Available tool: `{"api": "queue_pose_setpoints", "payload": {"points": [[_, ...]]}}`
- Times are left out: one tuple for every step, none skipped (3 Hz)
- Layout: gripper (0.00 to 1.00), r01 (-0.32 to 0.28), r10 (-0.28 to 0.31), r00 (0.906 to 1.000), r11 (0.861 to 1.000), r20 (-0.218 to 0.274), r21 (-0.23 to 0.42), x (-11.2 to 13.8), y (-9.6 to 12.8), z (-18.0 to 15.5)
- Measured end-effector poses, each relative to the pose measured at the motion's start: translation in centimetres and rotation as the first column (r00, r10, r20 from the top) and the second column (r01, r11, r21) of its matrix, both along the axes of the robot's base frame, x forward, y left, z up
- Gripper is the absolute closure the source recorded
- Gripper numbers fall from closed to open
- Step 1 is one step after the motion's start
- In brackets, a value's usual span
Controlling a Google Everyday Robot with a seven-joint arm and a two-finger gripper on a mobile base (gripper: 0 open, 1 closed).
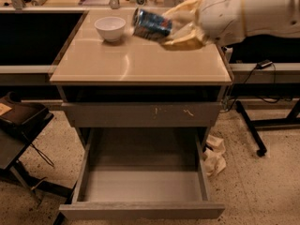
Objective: Place redbull can into middle drawer
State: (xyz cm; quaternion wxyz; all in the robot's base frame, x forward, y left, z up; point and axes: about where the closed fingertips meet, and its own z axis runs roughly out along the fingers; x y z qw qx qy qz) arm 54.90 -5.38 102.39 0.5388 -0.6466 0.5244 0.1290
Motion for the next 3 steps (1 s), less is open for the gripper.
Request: {"api": "queue_pose_setpoints", "payload": {"points": [[1.0,-0.008,0.008,0.9998,1.0,-0.02,0.009,0.7,2.1,-8.1],[1.0,0.032,-0.032,0.9976,0.999,-0.061,0.008,0.7,2.9,-18.3],[1.0,0.103,-0.113,0.9841,0.992,-0.137,-0.074,-0.5,2.1,-29.4]]}}
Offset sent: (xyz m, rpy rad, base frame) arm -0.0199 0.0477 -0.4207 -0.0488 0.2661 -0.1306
